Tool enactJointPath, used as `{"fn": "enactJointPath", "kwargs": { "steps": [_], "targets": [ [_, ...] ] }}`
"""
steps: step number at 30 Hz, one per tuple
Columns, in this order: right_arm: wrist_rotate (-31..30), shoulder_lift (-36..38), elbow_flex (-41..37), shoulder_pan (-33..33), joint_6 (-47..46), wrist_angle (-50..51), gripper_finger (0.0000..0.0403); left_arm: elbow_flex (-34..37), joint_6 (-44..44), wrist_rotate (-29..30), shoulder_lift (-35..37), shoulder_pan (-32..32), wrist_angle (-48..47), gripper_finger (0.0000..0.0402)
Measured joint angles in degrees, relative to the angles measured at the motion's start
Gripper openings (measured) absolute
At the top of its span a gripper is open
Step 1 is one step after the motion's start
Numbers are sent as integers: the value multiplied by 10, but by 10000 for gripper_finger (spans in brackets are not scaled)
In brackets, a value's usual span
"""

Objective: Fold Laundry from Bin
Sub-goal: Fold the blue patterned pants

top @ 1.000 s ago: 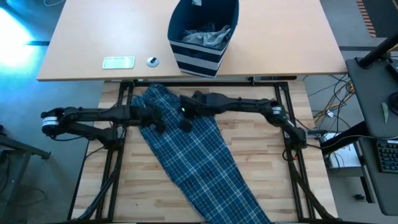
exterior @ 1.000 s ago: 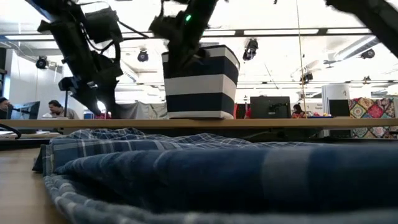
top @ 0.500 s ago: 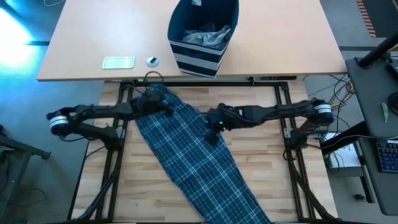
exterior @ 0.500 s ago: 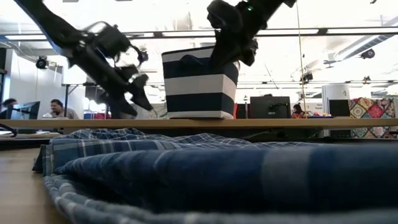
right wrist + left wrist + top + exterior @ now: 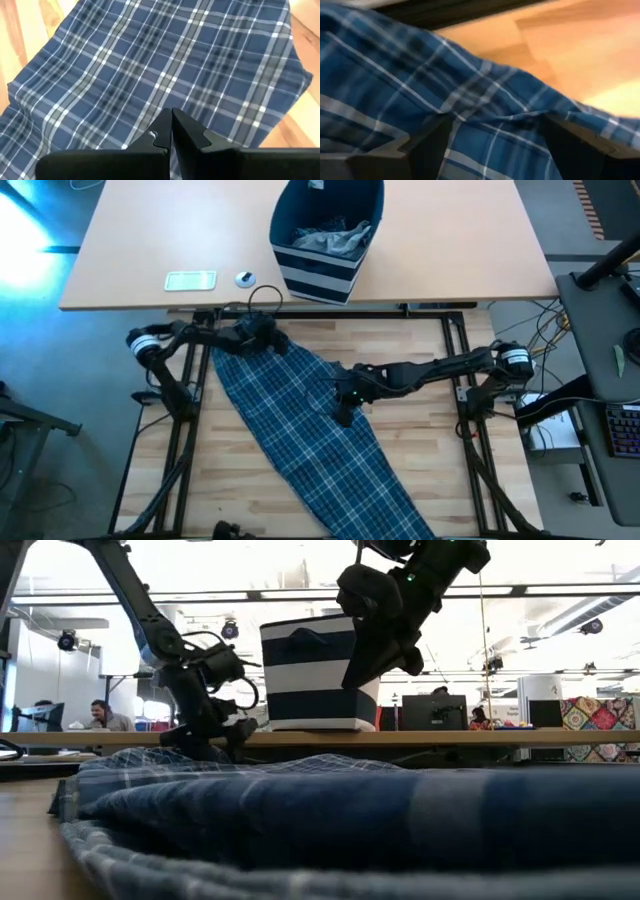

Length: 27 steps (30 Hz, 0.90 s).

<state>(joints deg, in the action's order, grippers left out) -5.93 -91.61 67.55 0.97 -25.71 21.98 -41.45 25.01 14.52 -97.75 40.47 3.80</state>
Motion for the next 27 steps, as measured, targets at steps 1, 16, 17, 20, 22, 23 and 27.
{"fn": "enactJointPath", "kwargs": {
  "steps": [1, 16, 17, 20, 22, 23, 27],
  "targets": [
    [0, 0, 0, -1, 0, 0, 9, -5, -12, 4, -3, 1, -7, 296],
    [0, 0, -10, 3, 1, 1, 9, -85, -61, 72, 109, -21, -200, 292],
    [0, 0, -12, 4, 2, 1, 9, -74, -61, 72, 127, -30, -204, 292],
    [0, 0, -16, 5, 7, 1, 9, -30, -61, 71, 180, -64, -205, 292],
    [1, 0, -17, 4, 14, 1, 9, 4, -60, 70, 211, -93, -208, 292],
    [2, 0, -18, 5, 21, 1, 9, 20, -56, 70, 226, -109, -207, 292],
    [4, 0, -21, 5, 32, 0, 15, 75, 7, 70, 262, -172, -216, 292]
  ]
}}
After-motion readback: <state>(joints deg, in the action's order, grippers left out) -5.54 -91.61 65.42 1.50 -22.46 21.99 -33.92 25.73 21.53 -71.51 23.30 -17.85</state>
